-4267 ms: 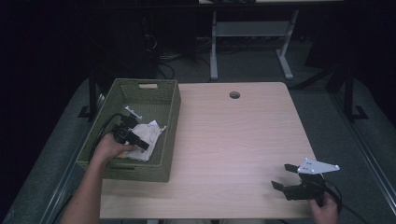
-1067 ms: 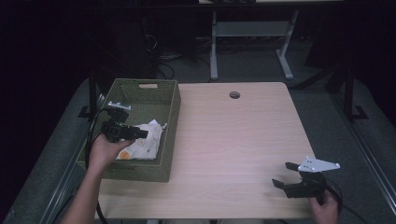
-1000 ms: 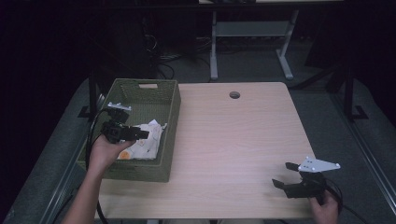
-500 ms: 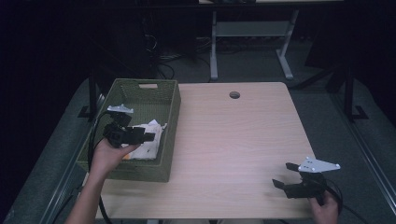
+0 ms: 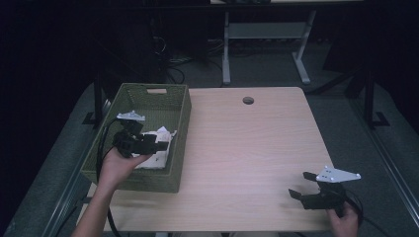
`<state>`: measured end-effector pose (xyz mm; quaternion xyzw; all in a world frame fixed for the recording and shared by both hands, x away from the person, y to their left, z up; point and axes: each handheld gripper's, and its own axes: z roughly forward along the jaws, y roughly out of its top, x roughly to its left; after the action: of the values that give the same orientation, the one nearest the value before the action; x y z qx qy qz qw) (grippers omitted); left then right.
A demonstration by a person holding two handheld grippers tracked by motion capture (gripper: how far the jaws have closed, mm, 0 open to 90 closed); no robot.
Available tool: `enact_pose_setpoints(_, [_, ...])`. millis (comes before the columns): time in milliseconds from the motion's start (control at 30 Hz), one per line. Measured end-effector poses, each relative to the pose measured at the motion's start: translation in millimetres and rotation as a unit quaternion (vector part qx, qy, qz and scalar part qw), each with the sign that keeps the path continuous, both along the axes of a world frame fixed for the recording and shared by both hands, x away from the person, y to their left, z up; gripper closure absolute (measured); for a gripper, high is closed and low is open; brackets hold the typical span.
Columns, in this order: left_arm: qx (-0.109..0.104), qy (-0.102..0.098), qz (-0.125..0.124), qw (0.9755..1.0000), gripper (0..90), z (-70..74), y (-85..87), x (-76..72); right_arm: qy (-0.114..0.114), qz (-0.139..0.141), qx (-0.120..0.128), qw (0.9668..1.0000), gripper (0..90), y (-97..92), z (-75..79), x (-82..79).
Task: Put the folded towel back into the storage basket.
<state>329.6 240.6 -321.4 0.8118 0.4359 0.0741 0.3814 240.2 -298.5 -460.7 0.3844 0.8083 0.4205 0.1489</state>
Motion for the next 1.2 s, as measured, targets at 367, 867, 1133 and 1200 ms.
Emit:
enact_pose_setpoints(367, [-0.011, -0.015, -0.016, 0.9997, 38.1, 10.8, -20.5, -5.3, 0.000, -0.002, 0.000, 1.0000, 13.7, -0.8, -0.1, 0.6])
enact_pose_setpoints(867, [-0.008, -0.028, -0.049, 0.9984, 37.4, 15.5, -44.9, -17.4, -0.003, -0.003, 0.002, 1.0000, 13.8, -1.7, 1.4, -0.5])
enact_pose_setpoints(1133, [-0.016, -0.031, -0.073, 0.9967, 36.5, 13.0, -64.6, -25.1, -0.003, -0.002, 0.002, 1.0000, 13.8, -2.0, 1.8, -0.8])
enact_pose_setpoints(1200, [-0.015, -0.031, -0.078, 0.9963, 36.2, 12.5, -68.1, -26.7, -0.004, -0.003, 0.002, 1.0000, 13.7, -2.0, 1.8, -0.9])
